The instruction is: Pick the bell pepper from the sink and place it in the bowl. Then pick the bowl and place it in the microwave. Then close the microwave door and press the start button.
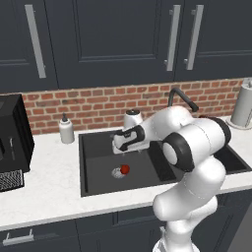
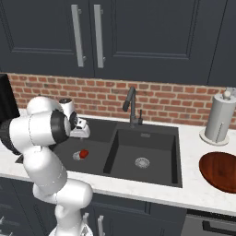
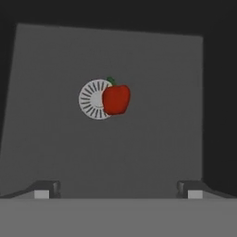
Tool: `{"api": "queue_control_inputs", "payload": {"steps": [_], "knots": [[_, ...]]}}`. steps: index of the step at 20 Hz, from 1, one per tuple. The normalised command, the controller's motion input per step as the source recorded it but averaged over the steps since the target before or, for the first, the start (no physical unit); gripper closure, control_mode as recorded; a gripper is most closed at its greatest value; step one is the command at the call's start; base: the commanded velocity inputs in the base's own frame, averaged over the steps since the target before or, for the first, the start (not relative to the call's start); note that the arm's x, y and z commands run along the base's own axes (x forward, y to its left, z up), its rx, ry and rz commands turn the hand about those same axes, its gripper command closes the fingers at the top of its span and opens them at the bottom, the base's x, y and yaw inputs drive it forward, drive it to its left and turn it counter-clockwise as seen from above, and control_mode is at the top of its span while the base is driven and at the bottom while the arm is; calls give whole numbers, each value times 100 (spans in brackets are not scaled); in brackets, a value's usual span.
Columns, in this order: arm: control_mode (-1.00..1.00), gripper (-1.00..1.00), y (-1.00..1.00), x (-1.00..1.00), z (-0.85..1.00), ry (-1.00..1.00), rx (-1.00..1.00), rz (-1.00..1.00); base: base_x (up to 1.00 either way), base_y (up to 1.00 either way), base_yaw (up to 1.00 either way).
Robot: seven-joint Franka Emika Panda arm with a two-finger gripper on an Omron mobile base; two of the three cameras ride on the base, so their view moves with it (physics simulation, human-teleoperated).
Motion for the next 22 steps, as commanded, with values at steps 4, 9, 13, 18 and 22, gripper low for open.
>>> {"api": "queue_control_inputs", "payload": {"steps": [4,9,13,18,22], "knots": [[-100,-100,0,23,-51,-9,0,0,0,0,0],[-100,-100,0,29,-46,-1,0,0,0,0,0],[-100,-100,9,29,-35,0,0,-3,0,0,0],[-100,-100,11,15,-22,0,0,-8,0,0,0],[-100,-100,10,28,-27,0,-2,-6,0,0,0]]}}
